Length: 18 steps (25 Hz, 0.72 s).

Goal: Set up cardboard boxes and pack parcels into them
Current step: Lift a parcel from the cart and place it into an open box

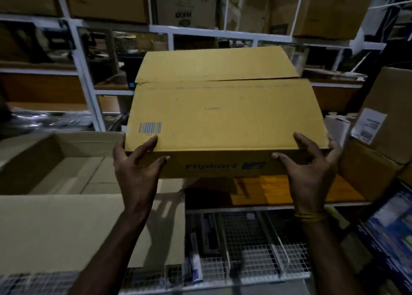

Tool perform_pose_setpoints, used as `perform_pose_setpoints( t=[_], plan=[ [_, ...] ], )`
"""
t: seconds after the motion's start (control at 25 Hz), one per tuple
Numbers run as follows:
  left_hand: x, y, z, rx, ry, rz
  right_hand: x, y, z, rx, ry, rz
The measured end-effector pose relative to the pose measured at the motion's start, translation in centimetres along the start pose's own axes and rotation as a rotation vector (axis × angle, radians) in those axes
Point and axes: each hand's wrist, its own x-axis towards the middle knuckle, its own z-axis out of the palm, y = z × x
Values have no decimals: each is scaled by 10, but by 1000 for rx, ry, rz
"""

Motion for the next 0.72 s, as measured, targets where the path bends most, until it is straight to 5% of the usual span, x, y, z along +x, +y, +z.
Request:
perform_pose_setpoints(
  t=[0.32,0.72],
  plan=[
    [-5,-26,-144,121,52,53,-85,-86,40,76,-65,12],
    [57,-98,-243,134,82,90,-147,-163,153,154,-80,52]
  ],
)
